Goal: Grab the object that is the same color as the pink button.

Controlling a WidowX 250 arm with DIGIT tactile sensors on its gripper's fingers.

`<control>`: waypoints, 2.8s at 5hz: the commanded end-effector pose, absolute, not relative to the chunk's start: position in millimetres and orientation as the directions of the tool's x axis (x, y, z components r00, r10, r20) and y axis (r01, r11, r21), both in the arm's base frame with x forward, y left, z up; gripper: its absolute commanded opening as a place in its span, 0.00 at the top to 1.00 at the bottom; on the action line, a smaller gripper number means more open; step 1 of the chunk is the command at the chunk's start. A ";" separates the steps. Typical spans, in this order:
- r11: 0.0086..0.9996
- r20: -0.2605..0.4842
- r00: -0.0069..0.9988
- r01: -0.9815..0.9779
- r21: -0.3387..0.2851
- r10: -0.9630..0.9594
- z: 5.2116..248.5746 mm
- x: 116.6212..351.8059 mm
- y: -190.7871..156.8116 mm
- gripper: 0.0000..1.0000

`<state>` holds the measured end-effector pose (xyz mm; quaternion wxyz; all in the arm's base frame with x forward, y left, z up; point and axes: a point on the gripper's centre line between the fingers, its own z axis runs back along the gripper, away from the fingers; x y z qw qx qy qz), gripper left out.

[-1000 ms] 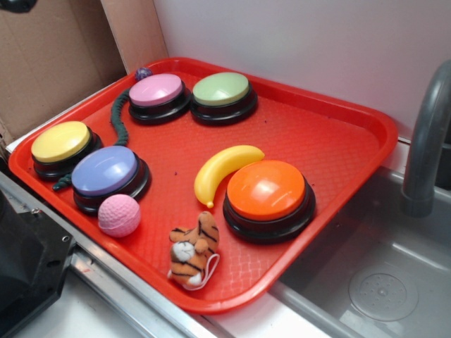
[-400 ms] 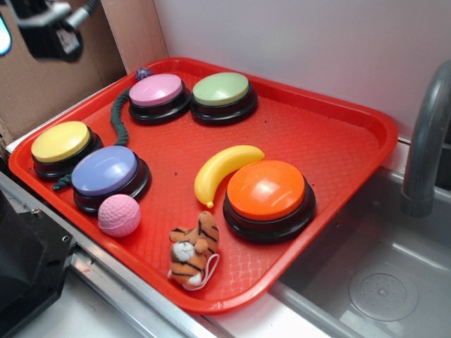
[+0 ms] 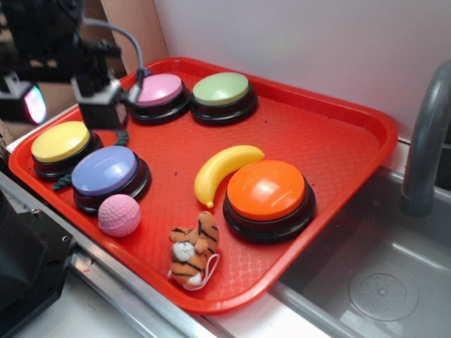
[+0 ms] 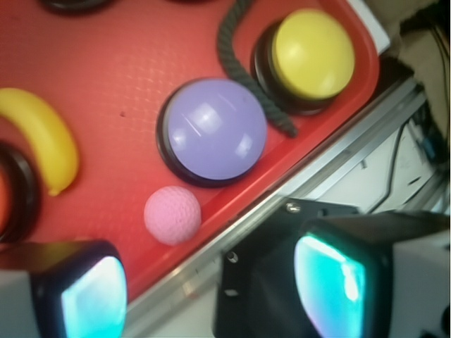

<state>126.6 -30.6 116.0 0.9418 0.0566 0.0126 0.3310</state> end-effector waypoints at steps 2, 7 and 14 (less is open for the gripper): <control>0.740 0.026 0.753 -0.652 0.164 0.657 47.1 134.3 -39.7 0.00; 0.776 -0.022 0.778 -0.624 0.095 0.628 33.4 139.8 -38.2 1.00; 0.965 0.162 0.956 -0.256 0.062 0.243 177.2 218.8 29.5 1.00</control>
